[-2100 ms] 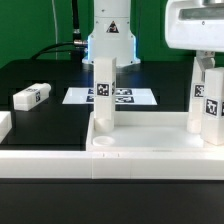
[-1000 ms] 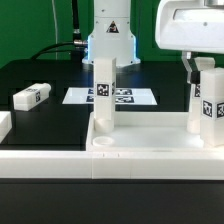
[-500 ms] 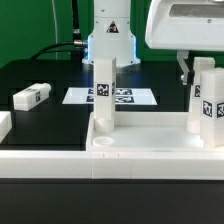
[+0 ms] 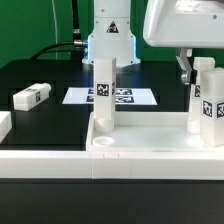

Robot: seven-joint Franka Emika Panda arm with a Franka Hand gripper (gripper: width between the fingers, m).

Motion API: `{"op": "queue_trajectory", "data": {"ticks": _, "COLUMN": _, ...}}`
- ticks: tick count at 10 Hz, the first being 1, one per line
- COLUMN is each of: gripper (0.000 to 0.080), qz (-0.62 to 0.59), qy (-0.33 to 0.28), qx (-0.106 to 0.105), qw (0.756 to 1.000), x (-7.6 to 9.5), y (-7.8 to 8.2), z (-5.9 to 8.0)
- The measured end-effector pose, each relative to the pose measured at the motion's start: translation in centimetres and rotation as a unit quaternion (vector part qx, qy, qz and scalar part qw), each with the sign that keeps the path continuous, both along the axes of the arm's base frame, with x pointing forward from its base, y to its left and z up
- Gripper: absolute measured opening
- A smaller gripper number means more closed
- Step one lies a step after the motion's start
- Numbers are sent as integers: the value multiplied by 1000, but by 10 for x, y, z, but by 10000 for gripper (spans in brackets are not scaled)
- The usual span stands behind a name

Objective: Assemble desk

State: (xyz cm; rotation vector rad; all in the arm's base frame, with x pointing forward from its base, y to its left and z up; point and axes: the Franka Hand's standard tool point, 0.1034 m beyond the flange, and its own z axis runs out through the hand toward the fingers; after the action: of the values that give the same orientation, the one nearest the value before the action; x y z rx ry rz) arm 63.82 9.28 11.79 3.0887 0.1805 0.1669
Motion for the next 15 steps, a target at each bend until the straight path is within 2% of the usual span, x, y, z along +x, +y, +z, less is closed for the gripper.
{"op": "queue_trajectory", "data": {"ticks": 1, "gripper": 437, "qz": -7, "qy": 0, "qx": 1, "qw": 1000, "x": 0, "y": 0, "z": 0}}
{"op": "queue_trajectory", "data": {"ticks": 2, "gripper": 302, "qz": -7, "qy": -2, "qx": 1, "qw": 1000, "x": 1, "y": 0, "z": 1}}
{"op": "queue_trajectory", "data": {"ticks": 6, "gripper": 291, "qz": -28, "qy": -5, "qx": 4, "qw": 1000, "x": 2, "y": 0, "z": 2}}
{"op": "queue_trajectory", "data": {"ticks": 10, "gripper": 291, "qz": -169, "qy": -10, "qx": 20, "qw": 985, "x": 2, "y": -1, "z": 1}}
{"op": "queue_trajectory", "data": {"ticks": 12, "gripper": 291, "qz": -278, "qy": -22, "qx": 52, "qw": 959, "x": 1, "y": -4, "z": 0}}
{"op": "queue_trajectory", "data": {"ticks": 15, "gripper": 291, "qz": -412, "qy": -35, "qx": 83, "qw": 907, "x": 1, "y": -7, "z": -1}}
